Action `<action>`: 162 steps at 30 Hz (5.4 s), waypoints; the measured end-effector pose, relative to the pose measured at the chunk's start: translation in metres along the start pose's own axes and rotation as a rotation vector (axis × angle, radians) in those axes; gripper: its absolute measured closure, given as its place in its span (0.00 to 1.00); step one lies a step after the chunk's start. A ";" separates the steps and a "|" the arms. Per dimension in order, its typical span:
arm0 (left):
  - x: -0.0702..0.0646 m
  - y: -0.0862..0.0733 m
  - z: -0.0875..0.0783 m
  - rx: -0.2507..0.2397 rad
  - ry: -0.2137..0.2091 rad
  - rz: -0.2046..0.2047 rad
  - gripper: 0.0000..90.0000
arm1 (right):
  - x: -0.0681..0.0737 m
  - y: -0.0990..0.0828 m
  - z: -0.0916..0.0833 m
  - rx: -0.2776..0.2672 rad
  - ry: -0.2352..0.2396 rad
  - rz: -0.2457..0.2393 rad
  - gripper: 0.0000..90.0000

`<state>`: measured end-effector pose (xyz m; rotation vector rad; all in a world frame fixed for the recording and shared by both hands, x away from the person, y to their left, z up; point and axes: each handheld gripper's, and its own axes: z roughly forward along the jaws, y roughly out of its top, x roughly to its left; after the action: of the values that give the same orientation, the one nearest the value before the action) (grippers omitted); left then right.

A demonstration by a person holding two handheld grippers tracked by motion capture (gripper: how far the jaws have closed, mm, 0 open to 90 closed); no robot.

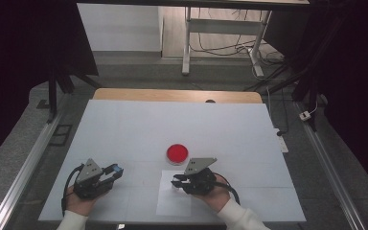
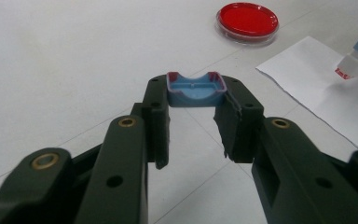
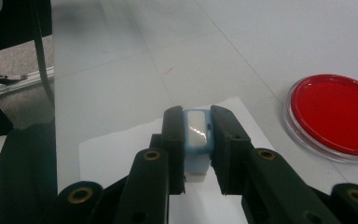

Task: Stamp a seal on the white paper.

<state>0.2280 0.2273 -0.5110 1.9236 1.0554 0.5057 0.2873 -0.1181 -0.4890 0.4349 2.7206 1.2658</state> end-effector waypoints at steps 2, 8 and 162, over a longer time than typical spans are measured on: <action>0.000 0.000 0.000 0.000 -0.002 0.000 0.73 | 0.000 -0.001 0.002 -0.007 0.005 0.005 0.84; 0.000 0.000 0.000 0.000 -0.002 -0.001 0.72 | 0.000 -0.003 0.006 0.014 0.002 -0.007 0.84; -0.001 0.000 0.002 0.004 0.000 0.004 0.72 | -0.027 -0.008 -0.036 -0.184 -0.135 0.136 0.84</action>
<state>0.2287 0.2250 -0.5115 1.9291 1.0537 0.5060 0.3037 -0.1576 -0.4722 0.6675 2.4731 1.4478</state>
